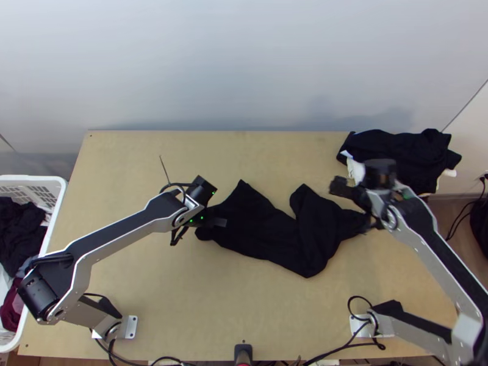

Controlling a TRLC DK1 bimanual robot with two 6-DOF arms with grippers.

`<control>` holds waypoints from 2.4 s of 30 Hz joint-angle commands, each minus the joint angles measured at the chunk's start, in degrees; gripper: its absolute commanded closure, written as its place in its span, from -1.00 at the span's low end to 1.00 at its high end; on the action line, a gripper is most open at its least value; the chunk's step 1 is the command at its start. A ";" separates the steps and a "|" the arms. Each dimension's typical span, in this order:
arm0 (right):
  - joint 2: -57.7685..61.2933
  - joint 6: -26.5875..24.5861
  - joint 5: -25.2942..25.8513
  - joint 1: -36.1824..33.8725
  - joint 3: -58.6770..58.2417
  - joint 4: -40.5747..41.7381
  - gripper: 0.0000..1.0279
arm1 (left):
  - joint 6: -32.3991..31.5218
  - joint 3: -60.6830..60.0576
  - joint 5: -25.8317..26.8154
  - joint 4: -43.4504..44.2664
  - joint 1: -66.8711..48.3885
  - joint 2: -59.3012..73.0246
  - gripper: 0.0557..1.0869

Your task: Fold the t-shirt

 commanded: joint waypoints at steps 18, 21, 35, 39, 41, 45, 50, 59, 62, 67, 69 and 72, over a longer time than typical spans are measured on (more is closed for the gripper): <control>25.92 2.16 -2.06 5.69 4.74 1.19 -0.87 | -0.30 -1.06 -0.27 -0.69 3.04 -2.00 0.92; 27.41 1.46 -2.06 5.86 5.44 1.11 -0.59 | -0.21 -0.88 -0.27 -0.69 3.04 -2.00 0.92; 16.77 -2.94 3.66 6.13 5.61 1.11 0.95 | -0.39 -0.36 -0.27 -1.83 5.94 -3.67 0.92; 12.56 -3.02 4.18 3.40 10.10 0.23 0.95 | -1.00 3.25 -0.27 -3.33 10.77 -4.81 0.92; 11.77 -3.02 4.09 1.47 14.49 -1.97 0.95 | -1.53 6.67 -0.27 -5.08 14.20 -5.34 0.92; 11.59 -4.08 4.09 -1.26 24.16 -5.84 0.95 | -1.88 14.50 -0.27 -7.90 21.23 -6.39 0.92; 11.85 -5.66 4.09 -2.40 36.02 -8.39 0.95 | -1.97 25.75 -0.27 -12.03 27.91 -6.48 0.92; 7.63 -13.31 14.73 -0.12 44.11 -4.78 0.95 | -4.43 46.49 -1.59 -14.23 35.38 -7.45 0.92; 4.12 -17.97 19.04 2.26 42.53 -0.21 0.95 | -3.73 52.55 -1.77 -13.43 35.38 -8.77 0.92; -1.95 -27.72 25.89 6.04 37.52 13.23 0.95 | -3.02 59.41 -1.59 -13.26 34.86 -11.14 0.92; -3.26 -29.22 27.74 6.65 36.99 15.34 0.95 | -2.32 59.06 -1.50 -13.52 32.84 -13.51 0.92; -5.81 -30.01 28.62 6.83 35.76 15.52 0.95 | -0.83 58.27 -1.24 -16.95 28.00 -17.12 0.92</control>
